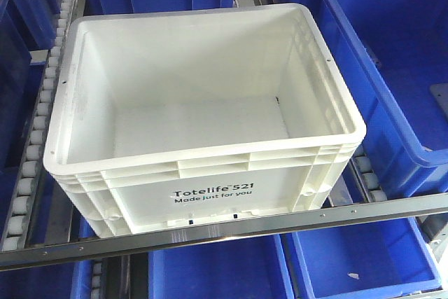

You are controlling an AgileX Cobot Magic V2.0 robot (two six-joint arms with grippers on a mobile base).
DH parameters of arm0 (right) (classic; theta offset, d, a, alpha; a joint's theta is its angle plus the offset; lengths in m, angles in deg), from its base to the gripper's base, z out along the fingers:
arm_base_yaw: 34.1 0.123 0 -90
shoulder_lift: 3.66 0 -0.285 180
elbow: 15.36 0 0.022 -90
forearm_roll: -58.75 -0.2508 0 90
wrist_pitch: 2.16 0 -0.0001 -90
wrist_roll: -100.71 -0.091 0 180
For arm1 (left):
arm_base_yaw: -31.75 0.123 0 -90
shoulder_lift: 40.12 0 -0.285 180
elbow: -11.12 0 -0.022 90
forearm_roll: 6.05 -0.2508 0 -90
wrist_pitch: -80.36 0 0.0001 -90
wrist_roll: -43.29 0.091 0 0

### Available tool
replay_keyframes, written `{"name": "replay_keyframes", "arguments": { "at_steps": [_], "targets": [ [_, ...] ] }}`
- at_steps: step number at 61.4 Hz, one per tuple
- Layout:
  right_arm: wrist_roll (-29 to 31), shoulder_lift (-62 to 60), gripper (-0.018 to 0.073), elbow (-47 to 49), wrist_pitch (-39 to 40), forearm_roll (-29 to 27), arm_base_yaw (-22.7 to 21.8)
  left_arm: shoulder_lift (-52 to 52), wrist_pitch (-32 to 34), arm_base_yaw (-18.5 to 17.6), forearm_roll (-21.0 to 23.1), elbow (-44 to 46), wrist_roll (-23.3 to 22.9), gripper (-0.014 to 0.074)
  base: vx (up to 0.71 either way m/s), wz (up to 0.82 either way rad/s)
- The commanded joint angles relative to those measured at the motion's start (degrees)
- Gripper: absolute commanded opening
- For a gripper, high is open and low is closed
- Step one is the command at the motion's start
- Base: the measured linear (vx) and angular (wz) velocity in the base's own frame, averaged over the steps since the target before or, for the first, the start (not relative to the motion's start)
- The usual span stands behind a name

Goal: Move bin from left to right shelf

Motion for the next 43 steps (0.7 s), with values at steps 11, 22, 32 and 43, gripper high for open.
{"name": "replay_keyframes", "arguments": {
  "at_steps": [11, 22, 32, 43],
  "targets": [
    [-0.7, -0.8, -0.0009, -0.6, 4.4, 0.5, 0.0, -0.6, 4.4, 0.1, 0.5, 1.2, -0.2, 0.0039, 0.00, 0.00],
    [-0.7, -0.8, -0.0009, -0.6, 4.1, 0.5, 0.0, -0.6, 4.4, 0.1, 0.5, 1.2, -0.2, 0.0039, 0.00, 0.00],
    [-0.7, -0.7, -0.0009, -0.6, 4.0, 0.5, 0.0, -0.6, 4.4, 0.1, 0.5, 1.2, -0.2, 0.0039, 0.00, 0.00],
    [-0.7, -0.7, -0.0009, -0.6, 4.0, 0.5, 0.0, -0.6, 4.4, 0.1, 0.5, 1.2, -0.2, 0.0039, 0.00, 0.00]
  ]
}}
